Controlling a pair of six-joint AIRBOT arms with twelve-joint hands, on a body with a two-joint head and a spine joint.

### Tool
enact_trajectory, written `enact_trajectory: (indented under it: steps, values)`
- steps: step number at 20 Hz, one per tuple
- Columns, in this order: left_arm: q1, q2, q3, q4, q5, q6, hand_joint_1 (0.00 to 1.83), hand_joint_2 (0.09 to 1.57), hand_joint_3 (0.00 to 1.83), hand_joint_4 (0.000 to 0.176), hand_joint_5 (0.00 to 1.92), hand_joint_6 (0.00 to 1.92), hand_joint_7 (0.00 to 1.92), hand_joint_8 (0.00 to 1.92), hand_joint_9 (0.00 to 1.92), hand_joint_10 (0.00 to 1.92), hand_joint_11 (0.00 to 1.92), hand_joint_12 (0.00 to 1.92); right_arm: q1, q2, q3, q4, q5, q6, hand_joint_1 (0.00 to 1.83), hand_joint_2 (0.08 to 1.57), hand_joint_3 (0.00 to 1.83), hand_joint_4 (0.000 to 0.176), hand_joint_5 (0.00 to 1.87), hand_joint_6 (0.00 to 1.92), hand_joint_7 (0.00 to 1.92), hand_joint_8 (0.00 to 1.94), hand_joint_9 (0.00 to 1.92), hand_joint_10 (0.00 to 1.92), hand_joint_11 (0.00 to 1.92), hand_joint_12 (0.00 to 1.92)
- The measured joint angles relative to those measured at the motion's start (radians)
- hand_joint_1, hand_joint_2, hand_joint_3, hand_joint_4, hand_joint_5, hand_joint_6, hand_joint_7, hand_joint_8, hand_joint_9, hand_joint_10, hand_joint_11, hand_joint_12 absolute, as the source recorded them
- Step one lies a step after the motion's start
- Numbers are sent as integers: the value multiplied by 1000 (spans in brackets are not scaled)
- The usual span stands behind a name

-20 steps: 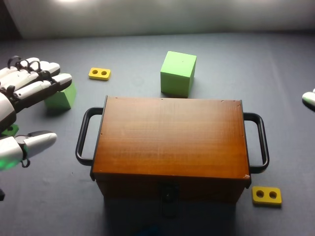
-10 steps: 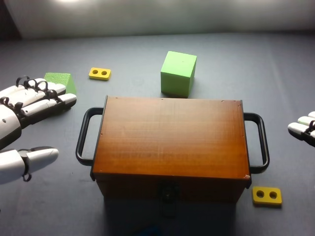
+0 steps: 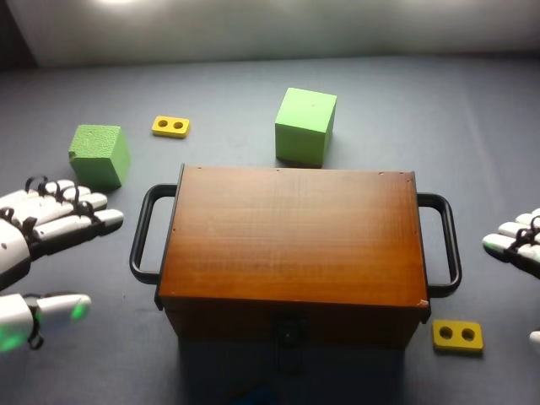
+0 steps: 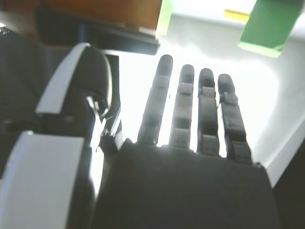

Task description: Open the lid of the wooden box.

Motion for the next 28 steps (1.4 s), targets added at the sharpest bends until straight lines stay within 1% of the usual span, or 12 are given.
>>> enact_trajectory:
  steps: [5, 8, 11, 13, 18, 19, 21, 22, 23, 24, 26, 28]
  values:
    - [1, -19, 4, 31, 13, -28, 166, 1447, 2, 0, 188, 6, 64, 4, 0, 0, 0, 0, 53, -34, 27, -52, -87, 1, 437, 1388, 0, 0, 52, 3, 0, 0, 0, 0, 0, 0]
    - [0, -27, 13, 52, 26, -44, 146, 1451, 3, 0, 179, 1, 56, 3, 0, 0, 0, 0, 76, -49, 40, -61, -121, 2, 353, 1398, 2, 0, 60, 4, 0, 0, 0, 0, 0, 0]
    - [-10, -34, 15, 70, 43, -57, 120, 1462, 6, 0, 176, 0, 40, 0, 0, 0, 0, 0, 94, -62, 50, -86, -143, 7, 371, 1392, 0, 0, 66, 5, 0, 0, 0, 0, 0, 0]
    - [-12, -37, 15, 87, 39, -64, 92, 1468, 6, 0, 145, 1, 4, 0, 0, 0, 0, 0, 111, -68, 54, -100, -154, 13, 318, 1398, 2, 0, 55, 1, 0, 0, 0, 0, 0, 0]
    - [-34, -47, 22, 120, 45, -85, 85, 1470, 2, 1, 95, 0, 0, 0, 0, 0, 0, 0, 137, -76, 63, -132, -155, 29, 300, 1407, 4, 0, 5, 0, 0, 0, 0, 0, 0, 0]
    - [-41, -50, 23, 123, 51, -87, 56, 1472, 3, 21, 54, 0, 0, 0, 0, 0, 0, 0, 142, -76, 63, -137, -158, 31, 260, 1414, 6, 0, 0, 0, 0, 0, 0, 0, 0, 0]
    - [-48, -55, 25, 132, 61, -92, 36, 1482, 4, 25, 17, 0, 0, 0, 0, 0, 0, 0, 143, -77, 63, -137, -158, 38, 234, 1411, 4, 0, 0, 0, 0, 0, 0, 0, 0, 0]
    - [-50, -55, 25, 135, 64, -94, 98, 1478, 0, 16, 25, 4, 0, 0, 0, 0, 0, 0, 143, -77, 63, -140, -156, 48, 232, 1410, 3, 0, 0, 0, 0, 0, 0, 0, 0, 0]
    - [-50, -55, 25, 137, 64, -97, 33, 1485, 3, 28, 4, 0, 0, 0, 0, 0, 0, 0, 143, -76, 63, -145, -153, 58, 210, 1416, 5, 0, 0, 0, 0, 0, 0, 0, 0, 0]
    - [-50, -55, 25, 137, 63, -97, 6, 1484, 3, 34, 0, 0, 0, 0, 0, 0, 0, 0, 143, -76, 63, -149, -148, 66, 176, 1423, 7, 0, 0, 0, 0, 0, 0, 0, 0, 0]
    - [-50, -54, 21, 143, 43, -98, 0, 1490, 5, 20, 0, 0, 0, 0, 0, 0, 0, 0, 143, -67, 60, -161, -128, 76, 151, 1433, 9, 0, 0, 0, 0, 0, 0, 0, 0, 0]
    - [-50, -48, 12, 151, 14, -101, 3, 1508, 12, 25, 0, 0, 0, 0, 0, 0, 0, 0, 143, -57, 51, -163, -98, 78, 159, 1447, 14, 0, 0, 0, 0, 0, 0, 0, 0, 0]
